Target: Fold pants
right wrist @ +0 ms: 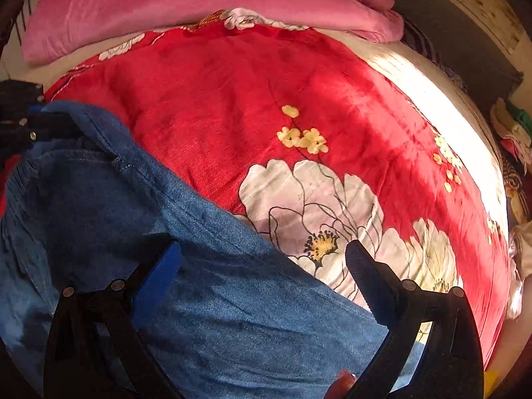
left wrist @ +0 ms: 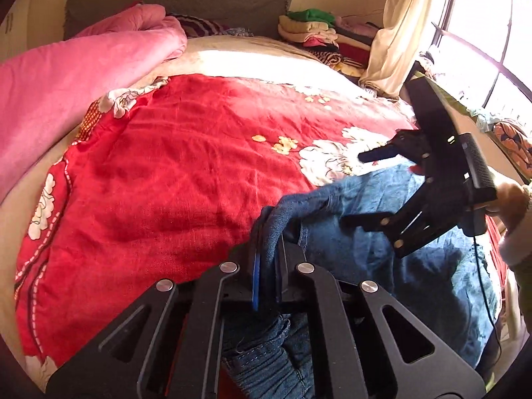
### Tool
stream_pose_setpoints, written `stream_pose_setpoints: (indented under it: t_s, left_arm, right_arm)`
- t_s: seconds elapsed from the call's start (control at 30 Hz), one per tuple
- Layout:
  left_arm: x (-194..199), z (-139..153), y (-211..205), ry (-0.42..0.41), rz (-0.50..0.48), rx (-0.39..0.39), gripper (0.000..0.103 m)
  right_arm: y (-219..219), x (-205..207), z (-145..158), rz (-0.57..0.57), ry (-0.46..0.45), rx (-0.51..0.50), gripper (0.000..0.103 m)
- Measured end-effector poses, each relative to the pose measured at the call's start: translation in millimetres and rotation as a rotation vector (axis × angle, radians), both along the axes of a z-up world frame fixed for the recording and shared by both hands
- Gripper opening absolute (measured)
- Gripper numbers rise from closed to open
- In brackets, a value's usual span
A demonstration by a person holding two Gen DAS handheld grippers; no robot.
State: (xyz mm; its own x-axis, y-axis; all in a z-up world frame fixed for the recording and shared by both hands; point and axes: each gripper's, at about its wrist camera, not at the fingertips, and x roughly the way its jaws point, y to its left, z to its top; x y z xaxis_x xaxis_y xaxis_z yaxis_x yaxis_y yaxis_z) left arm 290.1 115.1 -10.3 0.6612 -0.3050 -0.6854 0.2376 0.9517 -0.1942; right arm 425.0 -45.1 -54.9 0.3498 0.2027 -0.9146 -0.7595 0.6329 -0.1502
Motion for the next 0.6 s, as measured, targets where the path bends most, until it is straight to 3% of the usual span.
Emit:
stream_pose_setpoints:
  t_s: [0.03, 0.1, 0.13, 0.17, 0.2, 0.33, 0.6]
  left_arm:
    - [-0.6, 1.5, -1.5, -0.001, -0.012, 0.000, 0.001]
    - [-2.1, 2.9, -5.1, -0.006, -0.017, 0.017, 0.001]
    - [-2.4, 2.8, -6.4, -0.009, -0.017, 0.028, 0.001]
    - [-2.4, 2.8, -6.3, -0.009, -0.016, 0.031, 0.001]
    - [-2.7, 2.5, -5.6, -0.009, -0.011, 0.034, 0.001]
    - [-10.5, 7.9, -4.8, -0.026, -0.016, 0.035, 0.001]
    - [-61.8, 31.6, -23.2, -0.147, -0.099, 0.074, 0.001]
  right_arm:
    - [0.2, -2.6, -0.6, 0.006, 0.025, 0.023, 0.075]
    - [-0.8, -12.4, 2.0, 0.015, 0.041, 0.066, 0.041]
    - [-2.1, -18.0, 4.6, 0.009, 0.036, 0.079, 0.032]
    - [-3.6, -23.3, 8.2, -0.008, 0.026, 0.088, 0.016]
    - [-6.1, -28.7, 13.1, -0.032, 0.014, 0.097, 0.009]
    - [-22.4, -54.5, 45.2, -0.111, -0.034, 0.177, 0.006]
    - [-44.5, -136.9, 104.1, -0.181, -0.127, 0.303, 0.006]
